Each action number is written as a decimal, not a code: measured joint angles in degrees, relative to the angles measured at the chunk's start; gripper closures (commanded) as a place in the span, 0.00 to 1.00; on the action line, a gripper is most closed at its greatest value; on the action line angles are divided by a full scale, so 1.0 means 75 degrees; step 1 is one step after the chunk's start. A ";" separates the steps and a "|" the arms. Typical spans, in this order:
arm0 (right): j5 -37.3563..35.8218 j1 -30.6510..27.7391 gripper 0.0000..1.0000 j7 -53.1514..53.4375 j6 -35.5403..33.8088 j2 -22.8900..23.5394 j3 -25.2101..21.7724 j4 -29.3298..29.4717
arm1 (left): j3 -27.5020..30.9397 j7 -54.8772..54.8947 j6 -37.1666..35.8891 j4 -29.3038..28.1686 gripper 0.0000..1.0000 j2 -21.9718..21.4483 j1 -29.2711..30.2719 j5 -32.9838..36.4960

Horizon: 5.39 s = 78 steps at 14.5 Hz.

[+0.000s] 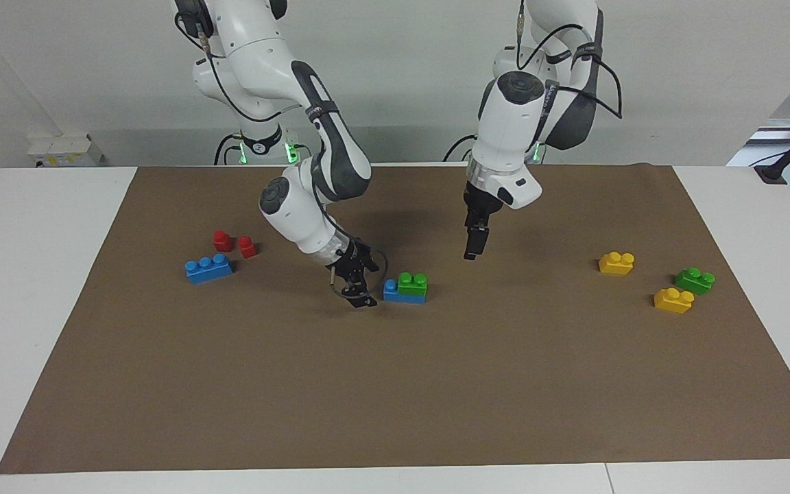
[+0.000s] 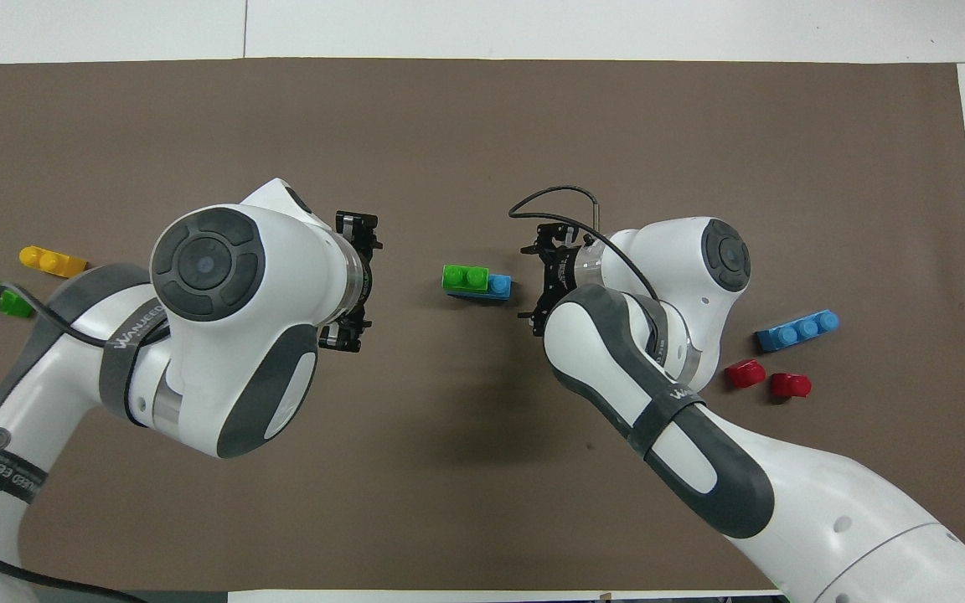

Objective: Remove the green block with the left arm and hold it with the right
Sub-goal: 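Grasp the green brick with the left gripper while the right gripper grasps blue, then pull the green brick away with the left gripper while the right gripper holds blue, then set the green brick down with the left gripper while the right gripper sets blue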

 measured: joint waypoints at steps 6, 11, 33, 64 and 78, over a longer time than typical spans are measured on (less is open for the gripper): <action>0.0271 0.0281 0.05 -0.0002 0.0453 0.0270 0.0000 0.0084 | 0.0002 -0.1302 0.0272 0.0256 0.00 0.0645 -0.0362 0.0000; 0.0271 0.0309 0.45 -0.0002 0.0471 0.0285 -0.0004 0.0095 | 0.0002 -0.2162 0.0272 0.0838 0.00 0.1328 -0.0600 0.0000; 0.0276 0.0375 1.00 -0.0043 0.0589 0.0339 -0.0006 0.0094 | 0.0020 -0.2700 0.0313 0.1618 1.00 0.2451 -0.0931 0.0264; 0.0264 -0.2367 1.00 -0.2861 -0.1975 -0.0362 -0.0204 0.0858 | 0.0189 0.4023 -0.0916 0.1404 1.00 0.1266 0.2679 0.0192; -0.0379 -0.4717 1.00 -0.4513 -0.2869 0.0073 -0.0216 0.0442 | 0.0191 0.7158 -0.0161 0.0926 1.00 0.1870 0.3871 0.0182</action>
